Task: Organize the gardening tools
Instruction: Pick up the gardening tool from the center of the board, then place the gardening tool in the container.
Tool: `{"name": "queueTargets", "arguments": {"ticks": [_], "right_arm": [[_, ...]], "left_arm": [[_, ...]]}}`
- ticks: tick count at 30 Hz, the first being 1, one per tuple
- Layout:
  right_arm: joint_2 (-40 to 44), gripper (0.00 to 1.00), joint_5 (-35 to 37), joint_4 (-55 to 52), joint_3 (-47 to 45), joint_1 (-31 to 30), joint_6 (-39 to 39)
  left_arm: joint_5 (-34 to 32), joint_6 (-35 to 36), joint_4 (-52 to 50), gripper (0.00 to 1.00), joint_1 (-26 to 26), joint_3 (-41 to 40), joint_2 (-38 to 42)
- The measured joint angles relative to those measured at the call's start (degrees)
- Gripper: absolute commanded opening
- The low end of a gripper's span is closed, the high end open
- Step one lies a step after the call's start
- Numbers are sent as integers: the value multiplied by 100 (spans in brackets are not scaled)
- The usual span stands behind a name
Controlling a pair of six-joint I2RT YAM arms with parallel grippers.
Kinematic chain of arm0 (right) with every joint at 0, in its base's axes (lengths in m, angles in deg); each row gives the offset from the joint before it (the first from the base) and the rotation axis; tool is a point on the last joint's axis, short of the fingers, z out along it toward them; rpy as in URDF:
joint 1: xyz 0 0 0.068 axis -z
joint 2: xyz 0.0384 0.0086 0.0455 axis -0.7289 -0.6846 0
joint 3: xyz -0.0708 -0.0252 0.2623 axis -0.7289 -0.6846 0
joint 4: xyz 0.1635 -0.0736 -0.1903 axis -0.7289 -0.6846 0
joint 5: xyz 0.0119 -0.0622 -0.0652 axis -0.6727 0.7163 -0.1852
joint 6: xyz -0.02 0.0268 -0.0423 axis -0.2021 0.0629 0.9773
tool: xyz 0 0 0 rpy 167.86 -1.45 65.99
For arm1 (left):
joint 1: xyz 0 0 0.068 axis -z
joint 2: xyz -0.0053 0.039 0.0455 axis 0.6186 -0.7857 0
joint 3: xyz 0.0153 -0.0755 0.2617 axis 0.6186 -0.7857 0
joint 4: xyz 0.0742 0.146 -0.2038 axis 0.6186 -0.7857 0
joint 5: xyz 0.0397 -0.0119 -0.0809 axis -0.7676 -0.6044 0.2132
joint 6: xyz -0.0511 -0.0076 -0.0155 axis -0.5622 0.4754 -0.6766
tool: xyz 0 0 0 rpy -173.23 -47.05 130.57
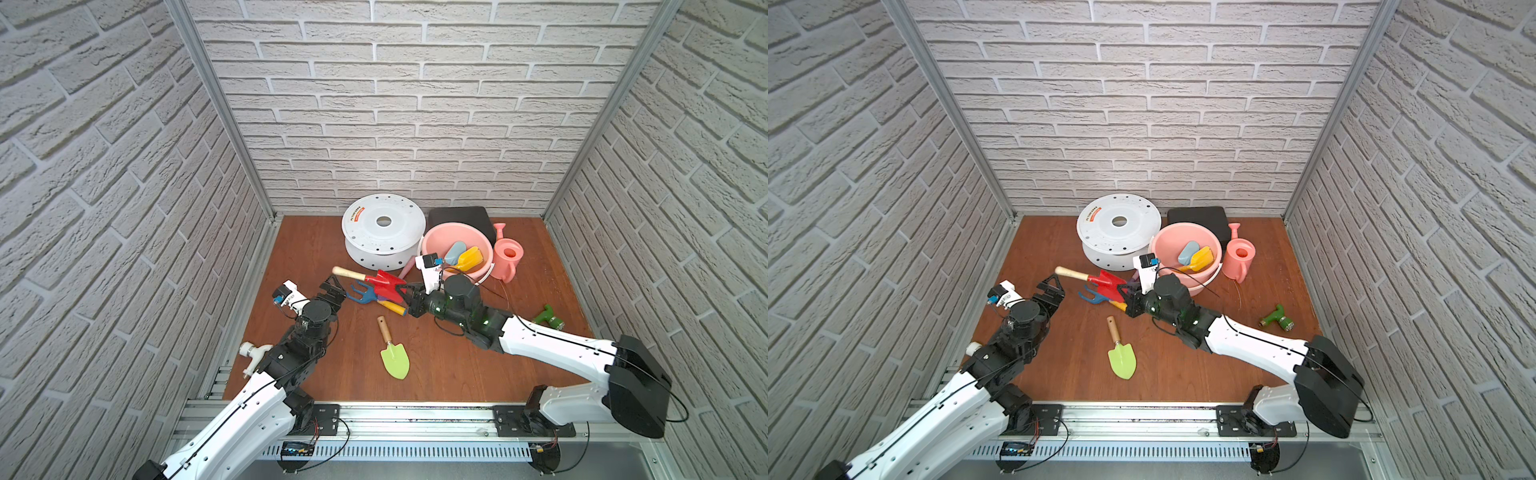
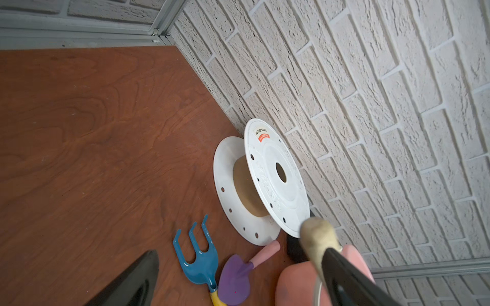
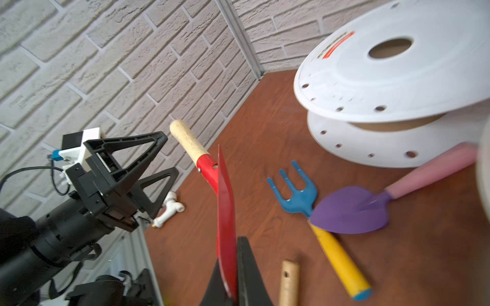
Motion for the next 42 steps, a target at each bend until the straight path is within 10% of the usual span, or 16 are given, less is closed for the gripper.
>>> {"name": "queueTargets", "arguments": {"ticks": [14,32,42], "right_arm": [[627,3,2516,-4889,3088,645,2551],[-1071,4,4363,-7462,4572,857,3827],[-2627,47,4266,-7753,5598,997,3969]], "left_arm": [[675,1580,-190,99,-7,127,-1104],[1165,1899,-129,99,-11,354,-1547],[1604,1932,-98,98,-11,369,-2000]]}}
